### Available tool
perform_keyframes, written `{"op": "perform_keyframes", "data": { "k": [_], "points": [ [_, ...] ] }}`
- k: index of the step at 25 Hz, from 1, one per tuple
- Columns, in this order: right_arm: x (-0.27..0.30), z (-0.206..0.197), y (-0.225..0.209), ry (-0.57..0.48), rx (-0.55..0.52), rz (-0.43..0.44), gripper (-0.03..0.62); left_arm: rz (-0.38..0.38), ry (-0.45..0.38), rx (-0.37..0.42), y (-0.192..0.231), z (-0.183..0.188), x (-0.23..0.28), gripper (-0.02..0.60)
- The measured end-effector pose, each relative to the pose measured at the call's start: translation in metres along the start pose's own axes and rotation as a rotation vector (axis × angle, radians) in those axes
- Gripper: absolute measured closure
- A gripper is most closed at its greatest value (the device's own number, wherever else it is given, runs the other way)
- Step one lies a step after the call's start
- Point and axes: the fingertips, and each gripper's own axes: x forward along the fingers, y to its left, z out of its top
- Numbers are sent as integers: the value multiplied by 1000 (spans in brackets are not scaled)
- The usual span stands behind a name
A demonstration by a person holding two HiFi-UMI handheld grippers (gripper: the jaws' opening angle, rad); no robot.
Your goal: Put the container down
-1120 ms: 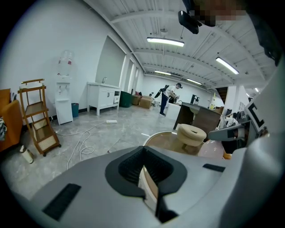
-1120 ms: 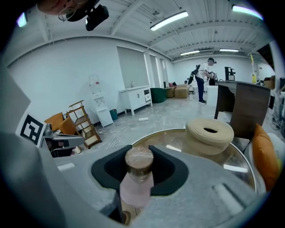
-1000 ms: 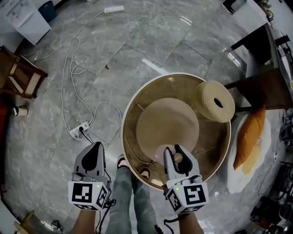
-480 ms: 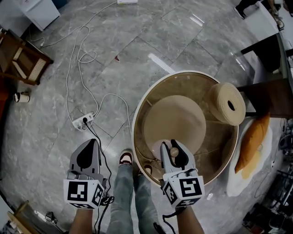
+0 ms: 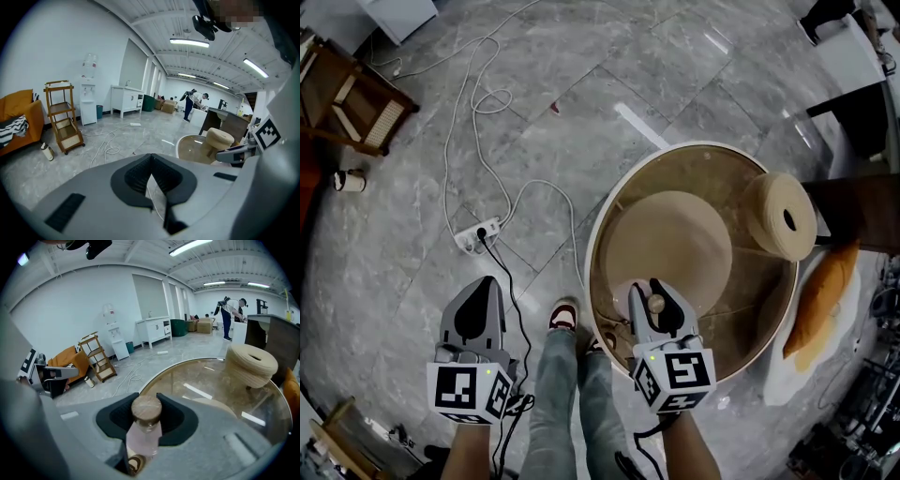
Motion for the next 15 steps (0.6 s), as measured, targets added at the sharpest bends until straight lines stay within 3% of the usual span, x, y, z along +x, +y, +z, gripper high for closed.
{"op": "perform_keyframes", "data": {
  "k": [15],
  "points": [
    [13, -20, 2, 54, -3, -5, 472, 0, 8, -9, 5, -5, 5, 577]
  ]
}}
